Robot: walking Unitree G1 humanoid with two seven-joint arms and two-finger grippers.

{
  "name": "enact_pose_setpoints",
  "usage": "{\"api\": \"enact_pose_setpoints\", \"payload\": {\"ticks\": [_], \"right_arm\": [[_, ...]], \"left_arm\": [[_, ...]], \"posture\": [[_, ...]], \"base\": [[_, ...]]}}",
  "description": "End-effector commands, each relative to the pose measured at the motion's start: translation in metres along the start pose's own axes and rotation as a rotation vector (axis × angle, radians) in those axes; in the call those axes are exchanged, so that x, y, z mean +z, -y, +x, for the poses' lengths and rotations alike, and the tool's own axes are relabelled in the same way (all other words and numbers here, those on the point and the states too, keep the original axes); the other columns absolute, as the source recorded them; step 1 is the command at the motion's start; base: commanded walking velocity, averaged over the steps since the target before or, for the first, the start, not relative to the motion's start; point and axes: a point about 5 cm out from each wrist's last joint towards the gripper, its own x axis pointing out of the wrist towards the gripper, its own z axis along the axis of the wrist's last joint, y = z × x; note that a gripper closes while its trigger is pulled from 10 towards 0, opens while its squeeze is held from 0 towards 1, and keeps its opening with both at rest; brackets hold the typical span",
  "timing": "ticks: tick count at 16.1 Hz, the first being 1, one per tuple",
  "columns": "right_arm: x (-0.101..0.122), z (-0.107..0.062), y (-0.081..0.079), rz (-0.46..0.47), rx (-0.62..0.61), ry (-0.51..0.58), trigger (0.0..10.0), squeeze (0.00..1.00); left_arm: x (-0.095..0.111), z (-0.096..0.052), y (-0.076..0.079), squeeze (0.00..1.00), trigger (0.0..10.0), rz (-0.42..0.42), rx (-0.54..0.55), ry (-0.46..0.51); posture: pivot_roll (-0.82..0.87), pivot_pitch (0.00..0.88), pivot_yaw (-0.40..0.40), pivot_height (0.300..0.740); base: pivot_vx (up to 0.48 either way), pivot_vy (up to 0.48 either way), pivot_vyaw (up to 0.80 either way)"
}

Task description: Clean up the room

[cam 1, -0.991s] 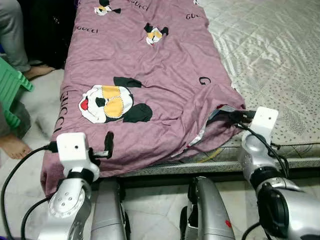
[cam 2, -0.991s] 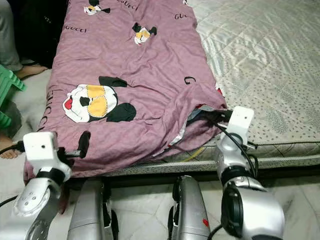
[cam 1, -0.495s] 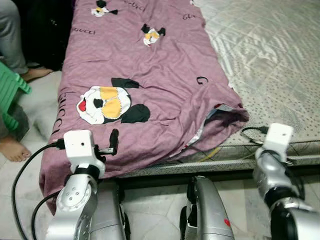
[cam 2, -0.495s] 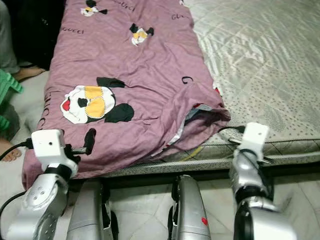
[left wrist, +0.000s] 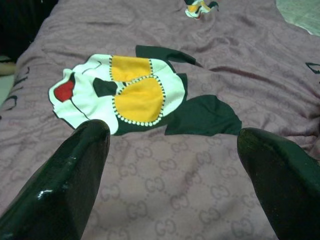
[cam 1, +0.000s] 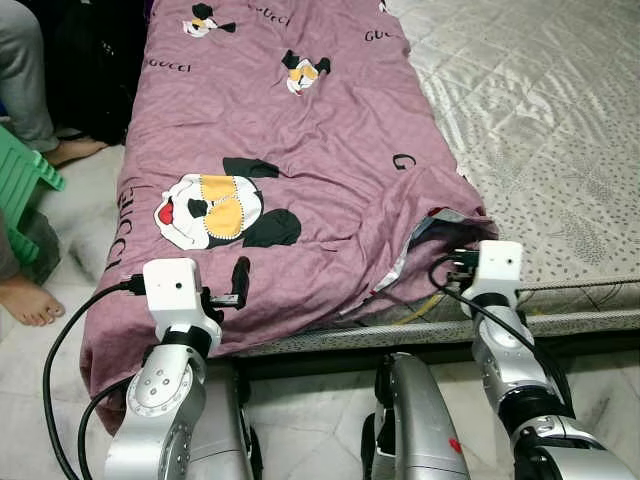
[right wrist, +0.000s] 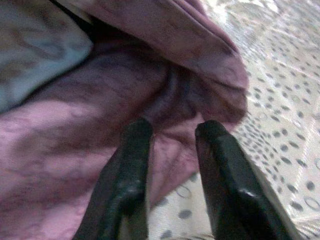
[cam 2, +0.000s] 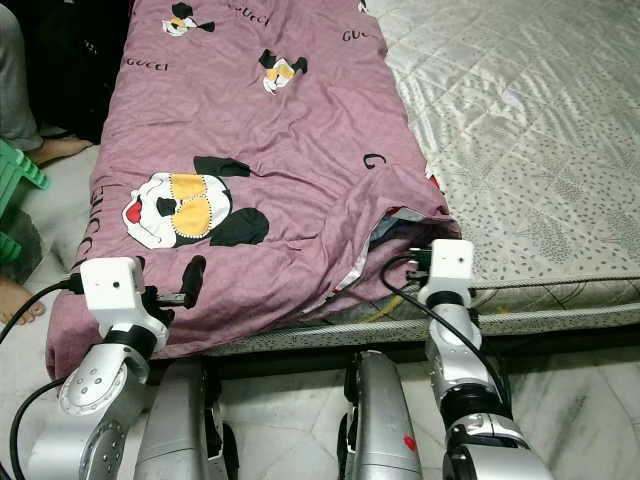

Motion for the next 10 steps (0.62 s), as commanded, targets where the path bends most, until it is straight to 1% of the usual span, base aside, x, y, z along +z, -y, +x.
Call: {"api": "enact_pose_setpoints", "payload": {"ticks": [1, 3, 4, 5, 10], "right_arm": [[-0.001, 0.0, -0.001, 0.013, 0.001, -0.009, 10.0, 1.0], [0.001, 0.001, -0.003, 0.006, 0.008, -0.009, 10.0, 1.0], [0.002, 0.001, -0.005, -0.003, 0.022, 0.005, 10.0, 0.71], [0.004, 0.001, -0.006, -0.013, 0.032, 0.014, 10.0, 0.0], [0.009, 0.004, -0.011, -0.048, 0.112, 0.034, 10.0, 0.0]], "left_arm": [[-0.004, -0.002, -0.002, 0.0, 10.0, 0.005, -0.005, -0.015], [-0.004, -0.004, -0.002, 0.0, 10.0, 0.007, -0.009, -0.016], [-0.003, -0.004, -0.003, 0.0, 10.0, 0.009, -0.008, -0.018], [-0.003, -0.004, -0.004, 0.0, 10.0, 0.011, -0.008, -0.018], [-0.003, -0.006, -0.003, 0.0, 10.0, 0.012, -0.015, -0.02]], "posture": [[0.13, 0.243, 0.023, 0.551], [0.14, 0.243, 0.024, 0.551], [0.14, 0.243, 0.024, 0.551], [0.14, 0.243, 0.024, 0.551], [0.15, 0.248, 0.03, 0.551]], "base": [[0.0, 0.0, -0.8], [0.0, 0.0, -0.8], [0.0, 0.0, -0.8], [0.0, 0.0, 0.0], [0.0, 0.0, 0.0]]}}
